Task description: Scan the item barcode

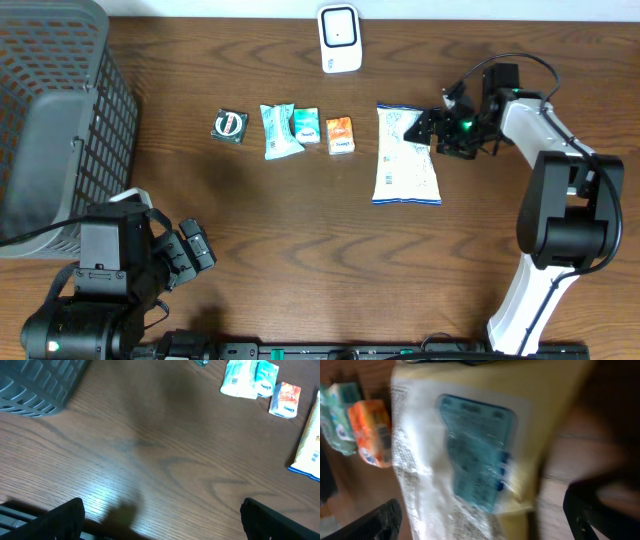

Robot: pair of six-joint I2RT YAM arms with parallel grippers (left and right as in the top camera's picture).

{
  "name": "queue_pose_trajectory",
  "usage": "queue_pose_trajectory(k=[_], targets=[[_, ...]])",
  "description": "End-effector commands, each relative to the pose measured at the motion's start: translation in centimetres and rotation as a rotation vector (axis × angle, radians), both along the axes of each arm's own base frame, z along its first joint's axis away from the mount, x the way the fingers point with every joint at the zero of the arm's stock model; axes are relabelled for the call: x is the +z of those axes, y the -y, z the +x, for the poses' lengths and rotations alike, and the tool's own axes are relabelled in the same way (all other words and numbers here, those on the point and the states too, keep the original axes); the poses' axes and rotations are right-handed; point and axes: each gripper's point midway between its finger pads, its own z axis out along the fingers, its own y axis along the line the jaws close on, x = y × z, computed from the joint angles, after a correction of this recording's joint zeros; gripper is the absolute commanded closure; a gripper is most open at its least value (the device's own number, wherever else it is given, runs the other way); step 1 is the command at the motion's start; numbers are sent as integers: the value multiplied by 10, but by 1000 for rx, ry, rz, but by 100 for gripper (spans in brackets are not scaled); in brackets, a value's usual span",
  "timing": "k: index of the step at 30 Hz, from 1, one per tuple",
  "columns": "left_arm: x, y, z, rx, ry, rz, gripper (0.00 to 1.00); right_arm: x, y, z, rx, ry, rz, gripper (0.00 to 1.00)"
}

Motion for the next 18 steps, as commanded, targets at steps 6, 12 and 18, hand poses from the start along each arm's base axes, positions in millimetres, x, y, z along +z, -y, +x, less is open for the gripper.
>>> queue_pose_trajectory(k=[6,12,18], targets=[[0,-1,0,6,-3,2,2,-44,-35,-27,3,-69,-28,12],[0,-1,0,6,-3,2,2,-53,-40,-34,17,-68,-36,69],[0,-1,0,6,-3,2,2,-31,-48,-28,6,-62,98,99]])
